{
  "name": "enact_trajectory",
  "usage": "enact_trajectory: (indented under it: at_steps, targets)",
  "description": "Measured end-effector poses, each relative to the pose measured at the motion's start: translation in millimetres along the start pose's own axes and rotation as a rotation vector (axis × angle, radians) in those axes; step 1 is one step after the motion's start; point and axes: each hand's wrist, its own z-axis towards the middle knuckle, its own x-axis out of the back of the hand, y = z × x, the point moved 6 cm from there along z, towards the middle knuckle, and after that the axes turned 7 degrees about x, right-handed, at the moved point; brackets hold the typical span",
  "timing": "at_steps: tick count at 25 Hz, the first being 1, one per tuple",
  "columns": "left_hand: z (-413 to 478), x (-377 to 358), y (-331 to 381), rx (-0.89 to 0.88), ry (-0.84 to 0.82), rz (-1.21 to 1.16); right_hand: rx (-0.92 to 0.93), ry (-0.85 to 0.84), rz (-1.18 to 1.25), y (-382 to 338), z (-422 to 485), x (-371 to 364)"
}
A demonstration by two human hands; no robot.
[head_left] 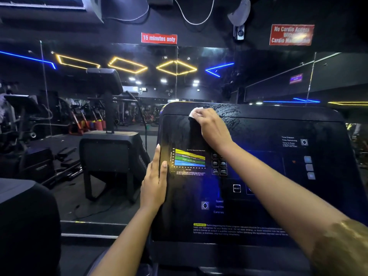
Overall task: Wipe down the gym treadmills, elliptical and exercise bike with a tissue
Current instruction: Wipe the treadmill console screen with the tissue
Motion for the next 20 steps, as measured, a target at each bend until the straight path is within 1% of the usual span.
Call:
enact_trajectory:
  at_steps: [2, 4, 6, 9, 10, 13, 14, 15, 16, 20]
  targets:
    - [1, 0, -2, -0.009, 0.011, -0.002, 0.037, -0.027, -0.046, -14, -5, -13]
    - [1, 0, -1, -0.004, 0.02, -0.016, 0.106, -0.047, -0.019, -40, -31, -22]
    - [0, 0, -2, 0.008, 0.028, -0.021, 0.217, -0.074, 0.029, -66, -65, -26]
    - [-1, 1, -1, -0.023, 0.035, -0.006, 0.378, -0.106, -0.007, -81, -90, -15]
    - [-1, 1, -1, -0.027, 0.036, -0.001, 0.347, -0.098, 0.014, -72, -84, -9]
    - [0, 0, 0, -0.017, 0.02, -0.005, 0.03, 0.023, 0.067, -17, -37, 10]
    - [0, 0, 0, -0.012, 0.02, -0.007, -0.024, 0.016, 0.043, -5, -24, 8]
    - [0, 1, 0, -0.013, 0.027, -0.007, -0.026, -0.01, 0.018, -4, -16, 2]
    - [-1, 2, 0, -0.014, 0.035, -0.006, 0.014, -0.021, -0.007, -12, -13, -7]
    - [1, 0, -2, -0.01, 0.027, -0.009, 0.261, -0.051, -0.006, -81, -56, -29]
